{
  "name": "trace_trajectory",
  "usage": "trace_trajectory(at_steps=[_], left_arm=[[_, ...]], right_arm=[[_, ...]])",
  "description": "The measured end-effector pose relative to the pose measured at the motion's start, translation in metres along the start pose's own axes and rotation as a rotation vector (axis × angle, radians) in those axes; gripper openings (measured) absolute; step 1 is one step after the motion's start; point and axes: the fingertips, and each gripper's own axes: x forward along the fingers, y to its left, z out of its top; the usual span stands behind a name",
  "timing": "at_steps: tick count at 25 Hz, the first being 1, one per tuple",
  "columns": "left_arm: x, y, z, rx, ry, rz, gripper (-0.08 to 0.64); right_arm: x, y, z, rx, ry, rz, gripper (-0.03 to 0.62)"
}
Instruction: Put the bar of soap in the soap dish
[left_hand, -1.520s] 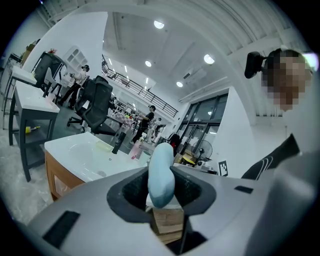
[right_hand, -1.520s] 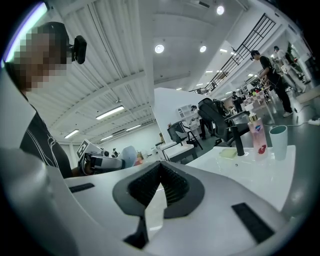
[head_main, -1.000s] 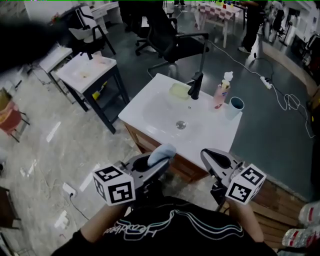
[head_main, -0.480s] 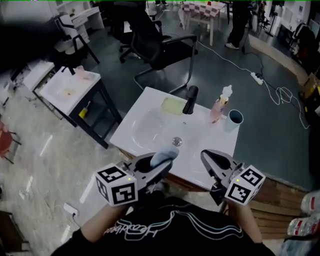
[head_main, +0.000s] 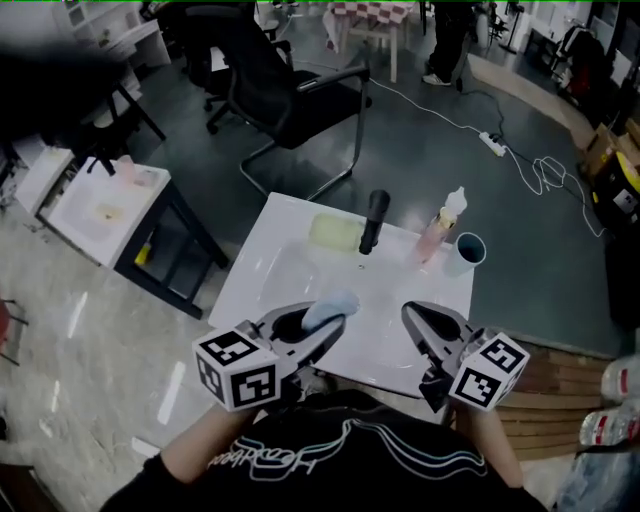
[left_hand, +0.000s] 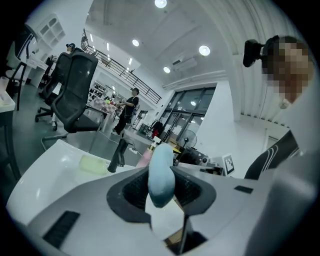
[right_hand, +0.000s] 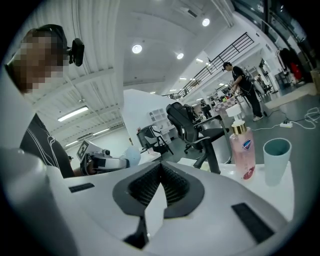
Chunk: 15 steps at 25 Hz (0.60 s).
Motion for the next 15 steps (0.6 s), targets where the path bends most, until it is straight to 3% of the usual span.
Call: trace_trajectory(at_steps=[7, 15], left_arm=[[0.020, 0.056, 0.011, 0.053, 0.053, 0.009, 0.138], [0.046, 0.115, 0.016, 0.062, 0.106, -0.001, 0.137]], right_arm=[[0.022, -0.025, 0.004, 0.020, -0.003, -0.076, 0.026], [0.041, -0.054, -0.004, 0.079, -0.018, -0.146, 0.026]])
